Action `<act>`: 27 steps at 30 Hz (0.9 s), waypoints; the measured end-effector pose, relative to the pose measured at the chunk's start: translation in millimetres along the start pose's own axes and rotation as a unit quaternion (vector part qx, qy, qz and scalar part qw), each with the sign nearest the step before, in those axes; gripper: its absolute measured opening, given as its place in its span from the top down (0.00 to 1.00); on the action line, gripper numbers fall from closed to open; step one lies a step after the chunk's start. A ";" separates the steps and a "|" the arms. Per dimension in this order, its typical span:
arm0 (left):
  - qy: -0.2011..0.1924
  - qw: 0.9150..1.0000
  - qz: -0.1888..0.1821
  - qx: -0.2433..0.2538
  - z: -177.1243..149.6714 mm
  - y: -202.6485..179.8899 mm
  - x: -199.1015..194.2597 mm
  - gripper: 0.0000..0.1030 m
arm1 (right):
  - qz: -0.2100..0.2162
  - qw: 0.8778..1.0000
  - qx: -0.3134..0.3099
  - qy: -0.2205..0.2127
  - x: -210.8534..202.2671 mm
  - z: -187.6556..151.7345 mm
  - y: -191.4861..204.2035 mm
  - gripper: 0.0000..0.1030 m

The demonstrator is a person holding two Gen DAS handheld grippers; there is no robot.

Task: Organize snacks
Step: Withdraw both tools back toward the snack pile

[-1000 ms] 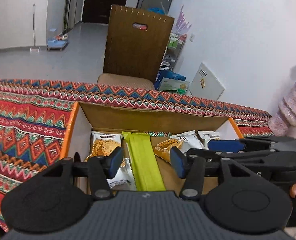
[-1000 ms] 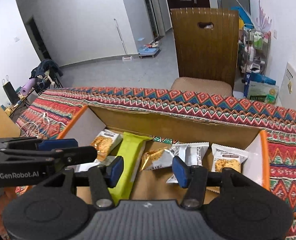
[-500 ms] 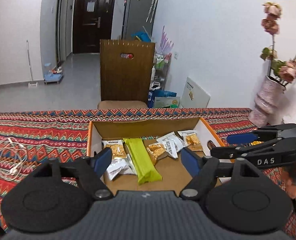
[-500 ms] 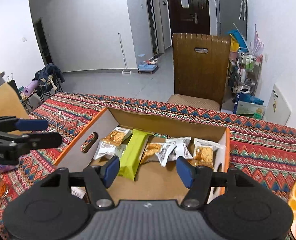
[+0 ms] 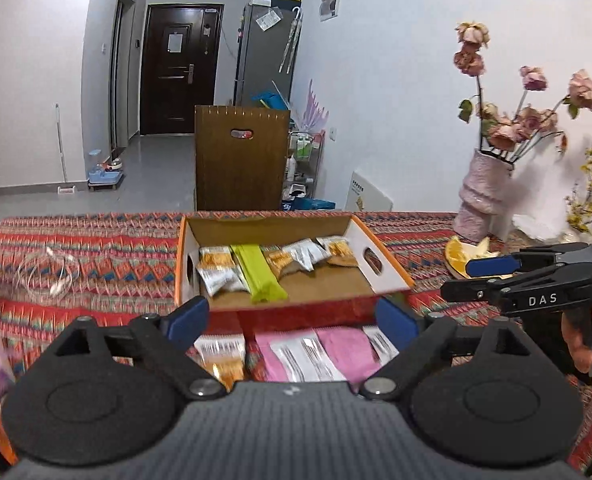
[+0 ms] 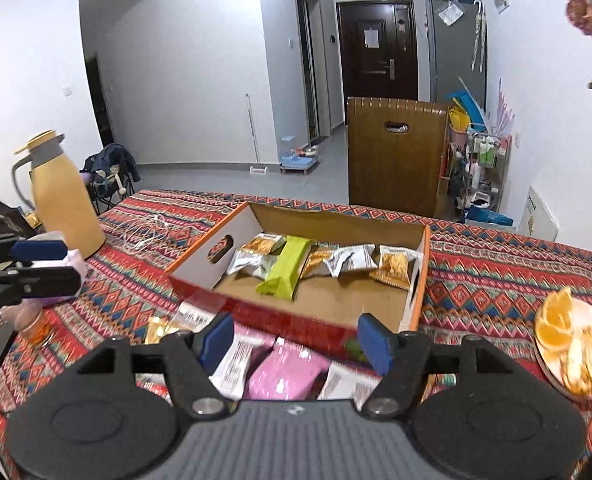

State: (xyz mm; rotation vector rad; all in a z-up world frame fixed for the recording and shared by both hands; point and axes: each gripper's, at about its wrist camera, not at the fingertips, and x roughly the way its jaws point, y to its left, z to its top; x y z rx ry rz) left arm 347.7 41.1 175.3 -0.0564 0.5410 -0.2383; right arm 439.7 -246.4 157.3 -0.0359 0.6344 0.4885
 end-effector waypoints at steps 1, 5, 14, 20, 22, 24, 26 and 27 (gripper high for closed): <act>-0.003 1.000 0.002 0.001 -8.1 -2.3 -8.2 0.11 | 0.003 1.000 0.001 -0.005 -9.7 -9.5 1.4 0.33; -0.020 0.999 0.040 0.009 -42.5 -13.2 -36.1 0.08 | 0.004 1.000 0.010 -0.016 -38.2 -45.4 7.0 0.31; -0.031 0.996 0.072 -0.034 -116.1 -22.3 -85.5 0.07 | -0.041 0.999 0.015 -0.022 -82.2 -140.8 24.5 0.30; -0.028 0.992 0.119 -0.021 -163.2 -31.5 -99.2 0.04 | -0.078 0.997 0.006 -0.008 -96.2 -201.4 48.9 0.30; -0.015 0.993 0.116 -0.026 -176.4 -30.7 -101.5 0.04 | -0.098 0.995 0.004 -0.015 -101.0 -218.1 58.0 0.30; -0.006 0.993 0.115 -0.035 -186.5 -29.4 -102.3 0.04 | -0.108 0.994 0.005 -0.022 -105.5 -232.1 66.9 0.30; 0.004 0.993 0.113 -0.039 -195.9 -29.5 -102.5 0.04 | -0.096 0.995 0.014 -0.020 -108.6 -243.8 73.0 0.30; 0.008 0.993 0.112 -0.040 -201.4 -30.4 -102.5 0.04 | -0.091 0.996 0.017 -0.020 -109.6 -248.9 75.9 0.30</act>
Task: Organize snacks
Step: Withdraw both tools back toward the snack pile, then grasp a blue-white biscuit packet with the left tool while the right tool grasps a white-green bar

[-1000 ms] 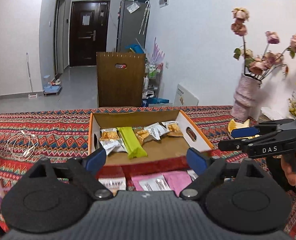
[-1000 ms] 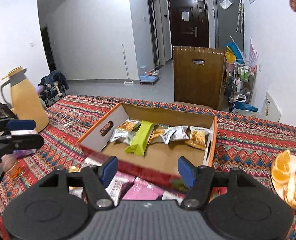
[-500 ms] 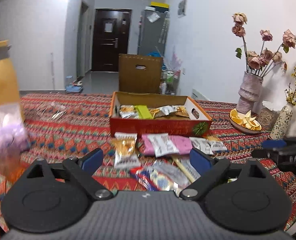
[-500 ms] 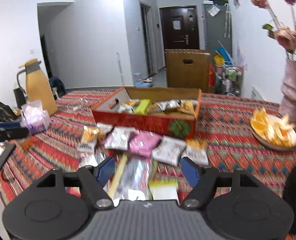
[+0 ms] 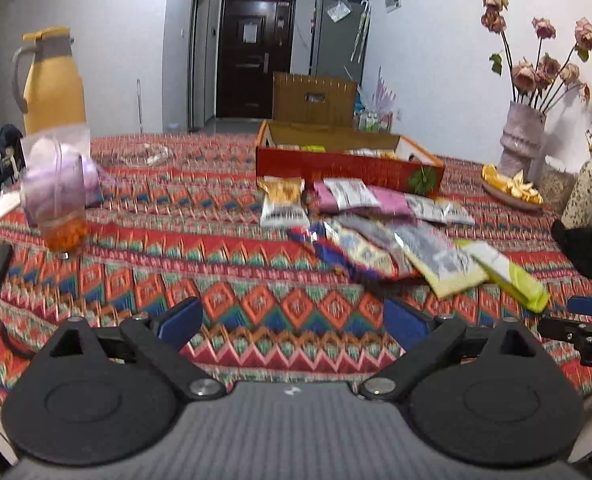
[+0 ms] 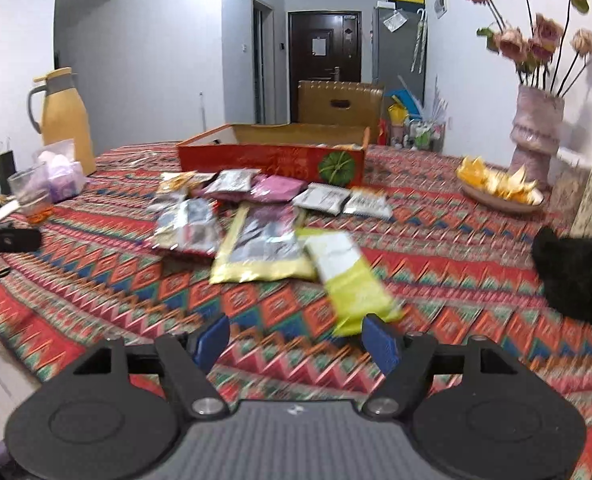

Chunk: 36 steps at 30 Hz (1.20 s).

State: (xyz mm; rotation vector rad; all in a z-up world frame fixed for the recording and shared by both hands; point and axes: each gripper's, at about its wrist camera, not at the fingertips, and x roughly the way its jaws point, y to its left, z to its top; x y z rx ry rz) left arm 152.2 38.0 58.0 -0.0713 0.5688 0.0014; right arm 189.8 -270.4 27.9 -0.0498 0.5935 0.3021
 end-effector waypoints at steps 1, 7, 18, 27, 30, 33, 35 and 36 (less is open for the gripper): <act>0.004 1.000 -0.001 0.000 -3.1 -0.6 0.5 0.04 | 0.002 1.000 0.001 0.001 -1.3 -4.9 2.6 0.30; 0.021 1.000 -0.005 0.006 -16.3 -5.6 6.1 0.04 | 0.001 1.000 -0.004 0.005 -2.3 -19.0 9.4 0.30; 0.040 0.999 -0.009 -0.004 -16.4 -3.3 24.7 0.04 | -0.004 1.000 0.005 0.003 6.7 -12.8 5.6 0.30; 0.055 0.998 -0.025 -0.016 -3.7 -5.7 49.2 0.04 | -0.022 1.000 -0.001 0.005 25.5 1.3 -2.1 0.32; 0.054 0.997 -0.044 -0.014 6.6 -15.0 60.5 0.04 | -0.032 0.999 -0.002 0.006 36.2 8.2 -12.0 0.33; 0.050 0.997 -0.059 -0.006 16.6 -26.7 72.5 0.04 | -0.044 0.999 -0.003 0.012 51.6 15.0 -24.1 0.34; 0.048 0.997 -0.065 -0.005 23.6 -33.3 80.6 0.04 | -0.050 0.999 -0.004 0.018 61.8 19.4 -32.0 0.39; 0.048 0.997 -0.068 -0.005 27.7 -36.4 85.8 0.04 | -0.051 0.998 -0.003 0.021 66.9 21.8 -35.6 0.39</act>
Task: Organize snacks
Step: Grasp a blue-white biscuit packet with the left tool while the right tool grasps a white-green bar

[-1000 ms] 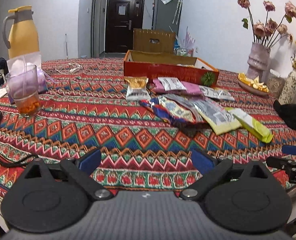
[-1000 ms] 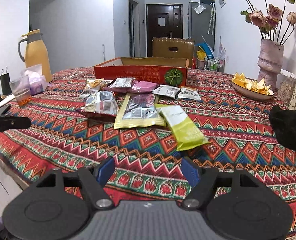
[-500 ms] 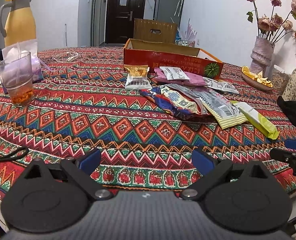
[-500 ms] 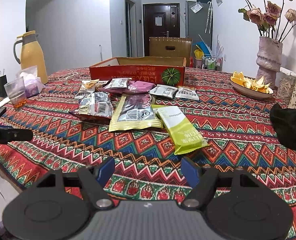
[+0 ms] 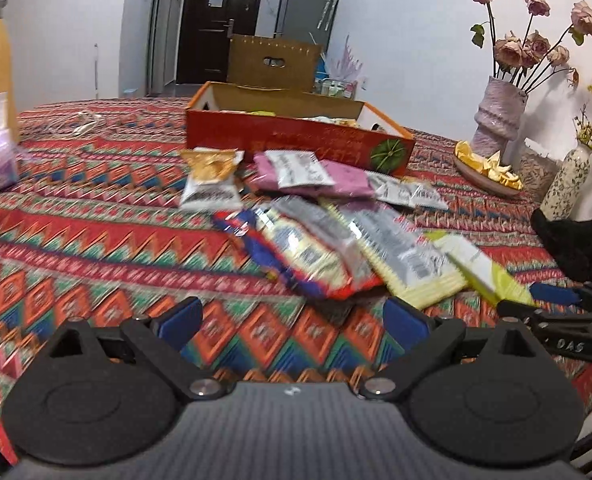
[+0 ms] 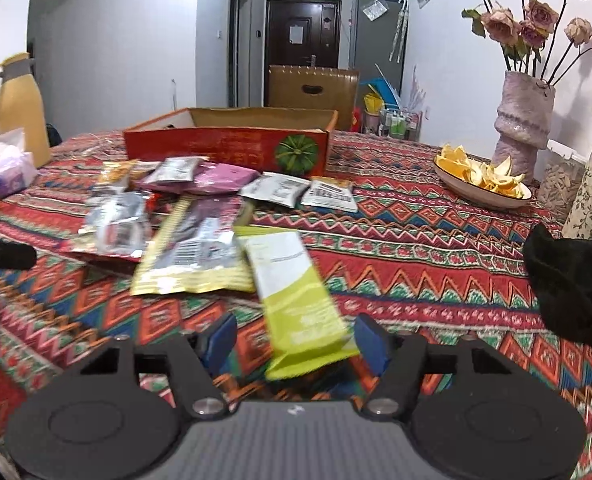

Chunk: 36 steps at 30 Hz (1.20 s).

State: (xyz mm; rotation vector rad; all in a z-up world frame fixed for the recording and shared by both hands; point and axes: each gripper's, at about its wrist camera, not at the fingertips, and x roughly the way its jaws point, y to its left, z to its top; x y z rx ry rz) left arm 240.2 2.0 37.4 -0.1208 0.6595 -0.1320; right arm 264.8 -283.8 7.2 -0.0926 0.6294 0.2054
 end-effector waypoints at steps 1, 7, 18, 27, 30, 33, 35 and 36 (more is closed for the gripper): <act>0.000 1.000 -0.004 0.000 4.3 -1.8 5.3 0.04 | 0.001 1.000 0.000 0.002 4.9 2.4 -2.6 0.39; 0.028 0.999 -0.016 -0.031 31.6 -6.3 52.6 0.04 | 0.017 1.000 -0.001 0.019 33.1 14.6 -11.4 0.47; 0.054 0.998 0.005 -0.041 52.6 -13.1 111.9 0.15 | 0.033 0.999 0.007 0.021 67.8 35.6 -19.8 0.61; 0.048 0.999 0.021 -0.015 47.8 -14.6 98.2 0.36 | 0.033 0.999 0.013 0.020 65.8 36.1 -20.2 0.65; 0.048 0.999 0.011 -0.016 40.1 -14.4 82.2 0.43 | 0.031 0.999 0.023 0.021 57.9 31.9 -21.0 0.65; 0.048 0.999 0.006 -0.014 31.2 -14.4 63.5 0.48 | 0.028 0.999 0.030 0.017 45.0 26.3 -19.1 0.65; 0.049 0.999 0.000 -0.015 25.3 -13.6 52.1 0.49 | 0.028 0.999 0.035 0.012 33.9 22.3 -17.5 0.65; 0.047 0.999 -0.002 -0.015 21.3 -12.8 44.2 0.49 | 0.027 0.999 0.035 0.009 27.9 20.0 -15.8 0.65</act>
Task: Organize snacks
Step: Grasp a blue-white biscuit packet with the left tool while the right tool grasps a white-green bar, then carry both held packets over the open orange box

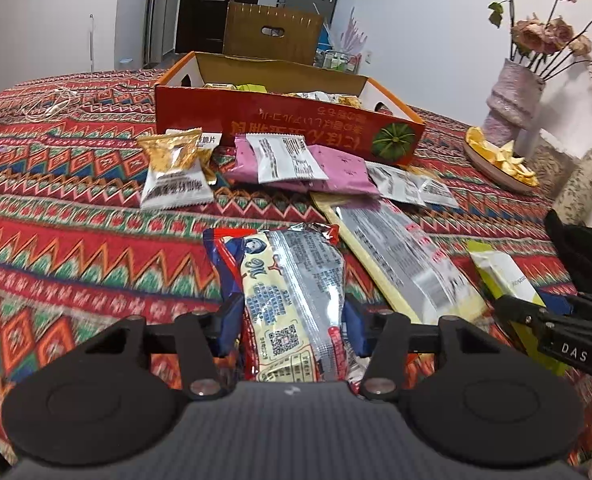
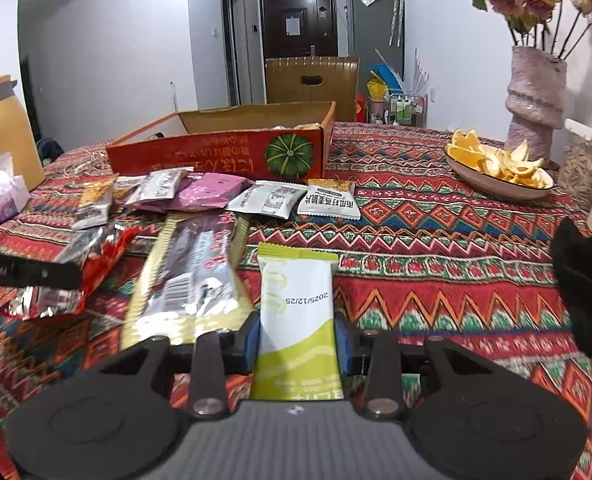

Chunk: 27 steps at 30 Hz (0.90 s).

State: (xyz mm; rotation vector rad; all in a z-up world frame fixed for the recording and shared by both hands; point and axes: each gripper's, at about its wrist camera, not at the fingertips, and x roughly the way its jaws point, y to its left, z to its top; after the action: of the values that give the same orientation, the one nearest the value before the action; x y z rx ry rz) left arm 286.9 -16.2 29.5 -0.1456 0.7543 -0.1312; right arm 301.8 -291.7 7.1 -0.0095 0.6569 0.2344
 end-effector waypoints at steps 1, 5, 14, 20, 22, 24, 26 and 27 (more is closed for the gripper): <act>-0.003 1.000 -0.001 0.001 -3.8 0.3 -6.1 0.49 | -0.001 1.000 0.000 -0.002 -6.1 -2.4 2.1 0.65; -0.017 1.000 -0.005 -0.002 -16.4 2.5 -31.4 0.49 | -0.004 1.000 0.000 -0.013 -30.2 -11.9 10.2 0.65; -0.051 0.999 -0.009 -0.003 -32.0 12.1 -74.8 0.50 | -0.002 0.999 -0.001 -0.035 -68.4 -26.2 30.5 0.65; -0.063 0.998 -0.014 -0.004 -30.6 16.3 -81.6 0.50 | 0.000 0.999 -0.008 -0.042 -75.1 -23.1 40.4 0.65; -0.066 0.998 -0.015 -0.003 -26.6 18.0 -81.2 0.50 | 0.000 0.999 -0.009 -0.043 -73.9 -19.6 41.5 0.65; -0.071 0.997 -0.014 0.001 -19.9 19.6 -79.9 0.50 | -0.002 0.999 -0.012 -0.044 -70.1 -14.6 42.3 0.65; -0.077 0.997 -0.014 0.005 -10.9 20.8 -77.9 0.50 | -0.004 0.999 -0.017 -0.043 -63.9 -8.5 43.1 0.65; -0.080 0.997 -0.014 0.007 -4.4 21.6 -76.4 0.50 | -0.004 0.999 -0.020 -0.044 -60.9 -5.5 43.6 0.65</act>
State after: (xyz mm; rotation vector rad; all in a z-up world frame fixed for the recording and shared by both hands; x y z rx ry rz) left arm 230.1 17.6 73.8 -0.1521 0.5912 -0.1495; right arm 242.2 -262.7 42.5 -0.0402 0.5653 0.2388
